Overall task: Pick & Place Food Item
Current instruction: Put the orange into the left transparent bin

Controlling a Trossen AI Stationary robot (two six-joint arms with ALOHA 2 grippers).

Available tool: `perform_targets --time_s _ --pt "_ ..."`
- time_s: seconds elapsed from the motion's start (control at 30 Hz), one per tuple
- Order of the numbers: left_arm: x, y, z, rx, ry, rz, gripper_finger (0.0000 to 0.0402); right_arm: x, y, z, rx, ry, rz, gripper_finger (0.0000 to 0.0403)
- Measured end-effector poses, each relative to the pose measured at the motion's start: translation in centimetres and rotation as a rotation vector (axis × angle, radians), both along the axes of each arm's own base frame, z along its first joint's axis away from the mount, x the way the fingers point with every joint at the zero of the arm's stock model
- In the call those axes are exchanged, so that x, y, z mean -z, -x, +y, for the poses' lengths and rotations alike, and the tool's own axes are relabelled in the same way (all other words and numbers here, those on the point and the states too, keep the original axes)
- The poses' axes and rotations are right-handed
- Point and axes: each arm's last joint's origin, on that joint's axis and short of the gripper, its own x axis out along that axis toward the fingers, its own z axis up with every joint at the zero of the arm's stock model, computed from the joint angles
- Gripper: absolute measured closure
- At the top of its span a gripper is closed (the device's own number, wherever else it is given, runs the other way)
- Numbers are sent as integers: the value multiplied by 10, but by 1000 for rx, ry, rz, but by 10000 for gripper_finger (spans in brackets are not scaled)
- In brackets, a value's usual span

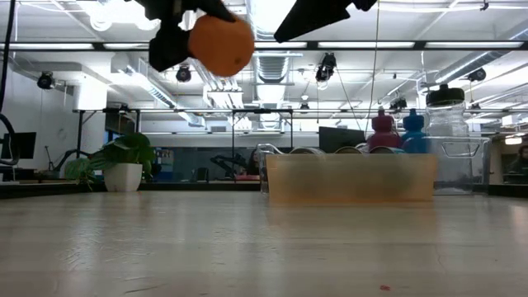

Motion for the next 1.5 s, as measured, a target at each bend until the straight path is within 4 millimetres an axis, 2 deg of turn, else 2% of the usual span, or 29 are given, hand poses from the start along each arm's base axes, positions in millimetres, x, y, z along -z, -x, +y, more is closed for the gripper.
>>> perform_targets --time_s 0.23,0.5,0.77,1.07,1.3,1.5 --pt "-3 -3 0 12 -11 -48 153 0 0 0 -5 9 7 3" --pt "5 -5 7 16 -50 -106 157 -1 1 0 -27 41 29 3" --pt "15 -5 17 12 -92 -110 158 -17 12 -1 -47 51 20 3" --pt "3 -12 17 50 -175 -262 157 -29 22 0 -93 17 18 3" --pt "13 -11 17 34 -151 -423 158 -35 29 2 -142 12 35 3" --pt "23 -7 18 32 -143 -480 155 -36 30 2 -152 30 49 3"
